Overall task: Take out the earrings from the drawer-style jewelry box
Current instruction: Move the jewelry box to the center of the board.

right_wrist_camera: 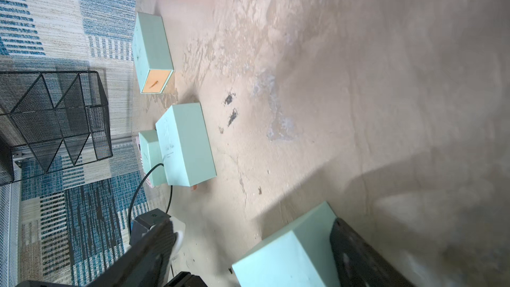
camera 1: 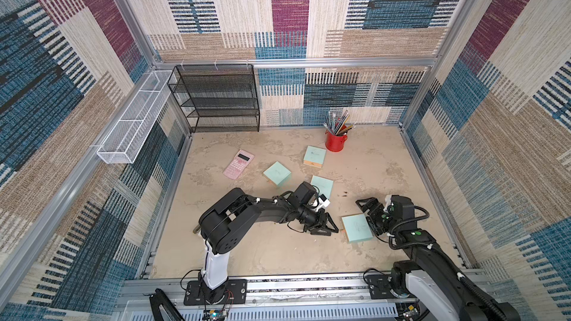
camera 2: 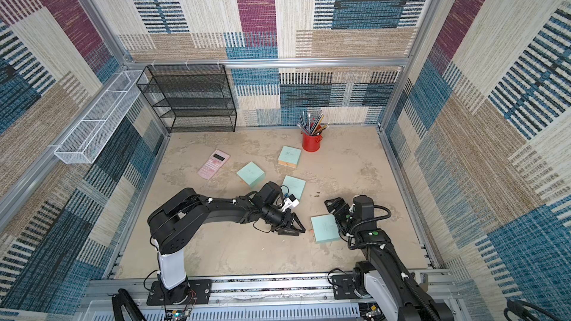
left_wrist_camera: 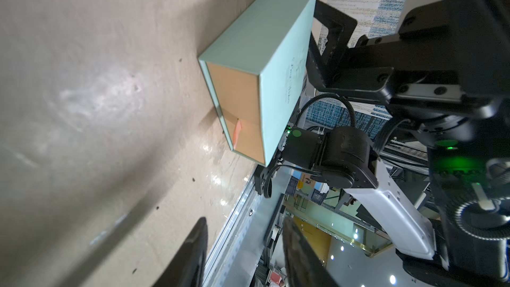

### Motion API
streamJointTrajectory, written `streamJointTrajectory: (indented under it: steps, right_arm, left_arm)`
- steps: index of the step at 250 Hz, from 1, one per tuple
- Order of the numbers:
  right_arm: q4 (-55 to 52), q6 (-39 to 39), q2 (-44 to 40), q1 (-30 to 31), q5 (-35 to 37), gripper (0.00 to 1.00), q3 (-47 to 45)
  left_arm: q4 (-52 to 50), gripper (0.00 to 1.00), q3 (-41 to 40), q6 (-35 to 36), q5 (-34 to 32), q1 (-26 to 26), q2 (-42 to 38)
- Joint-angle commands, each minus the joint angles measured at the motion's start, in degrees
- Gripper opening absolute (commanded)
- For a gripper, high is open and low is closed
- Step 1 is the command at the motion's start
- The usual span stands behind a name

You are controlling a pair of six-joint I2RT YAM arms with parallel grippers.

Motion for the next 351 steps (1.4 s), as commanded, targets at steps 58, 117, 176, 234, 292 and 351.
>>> streamJointTrajectory:
  steps: [58,117,176,234,292,351]
  right_arm:
    - [0.51,0.06,-2.74,1.06,-0.54,0.9,-0.18]
    - [-0.02,0.56,-4.08,1.36,-0.15,0.9,-1.94]
    - [0.22,1.12,-5.23,1.46,-0.74,0.9,-2.88]
    - [-0.11,1.3,-6.27,1.46,-1.34,0.89,-3.31]
    - [-0.18,1.29,-6.97,1.46,-1.67,0.89,-3.59]
    - [4.61,-0.11,-2.72,2.14,-2.68,0.89,-2.39]
  left_arm:
    - [-0.11,0.45,-0.3,-0.22,-1.0,-0.01,-0.89]
    - [-0.55,0.42,2.14,0.22,1.33,-1.19,2.34]
    - [1.6,0.36,3.89,-1.67,0.3,-1.89,5.16]
    - [7.24,0.28,4.37,-5.4,0.14,-1.92,8.5]
    - [11.11,0.17,4.9,-8.18,-0.51,-1.95,10.1]
    - [15.59,0.02,2.9,-11.91,-2.14,-1.7,9.09]
